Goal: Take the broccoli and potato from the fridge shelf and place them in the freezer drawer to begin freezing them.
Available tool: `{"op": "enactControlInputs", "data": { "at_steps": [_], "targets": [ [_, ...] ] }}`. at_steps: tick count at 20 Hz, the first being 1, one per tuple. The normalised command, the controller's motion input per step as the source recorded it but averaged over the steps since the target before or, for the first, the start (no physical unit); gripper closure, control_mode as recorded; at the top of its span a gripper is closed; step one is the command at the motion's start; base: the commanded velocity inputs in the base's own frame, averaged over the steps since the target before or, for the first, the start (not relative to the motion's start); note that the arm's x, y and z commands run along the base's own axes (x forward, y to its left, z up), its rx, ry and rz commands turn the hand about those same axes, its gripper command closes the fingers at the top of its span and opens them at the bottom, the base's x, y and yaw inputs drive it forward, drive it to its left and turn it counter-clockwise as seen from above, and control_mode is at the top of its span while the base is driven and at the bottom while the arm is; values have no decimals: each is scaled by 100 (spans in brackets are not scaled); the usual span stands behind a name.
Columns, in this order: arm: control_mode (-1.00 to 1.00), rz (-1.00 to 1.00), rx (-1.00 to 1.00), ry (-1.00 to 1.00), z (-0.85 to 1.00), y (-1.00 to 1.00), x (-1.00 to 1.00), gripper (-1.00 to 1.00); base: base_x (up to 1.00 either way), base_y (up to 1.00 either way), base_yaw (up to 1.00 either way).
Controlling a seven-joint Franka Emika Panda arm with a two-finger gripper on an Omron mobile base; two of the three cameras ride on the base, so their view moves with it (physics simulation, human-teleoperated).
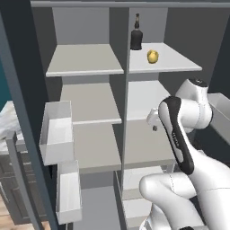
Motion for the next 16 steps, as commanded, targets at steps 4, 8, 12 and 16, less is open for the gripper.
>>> {"op": "enactControlInputs", "data": {
  "at_steps": [4,8,12,16],
  "targets": [
    [-100,-18,0,-11,87,-3,46,-100,0,0,0],
    [-100,-7,-4,-23,88,-18,31,-100,0,0,0],
    [-100,-5,-8,-20,73,-8,32,-100,0,0,0],
    [-100,-5,-8,-14,44,-12,30,-100,0,0,0]
  ]
}}
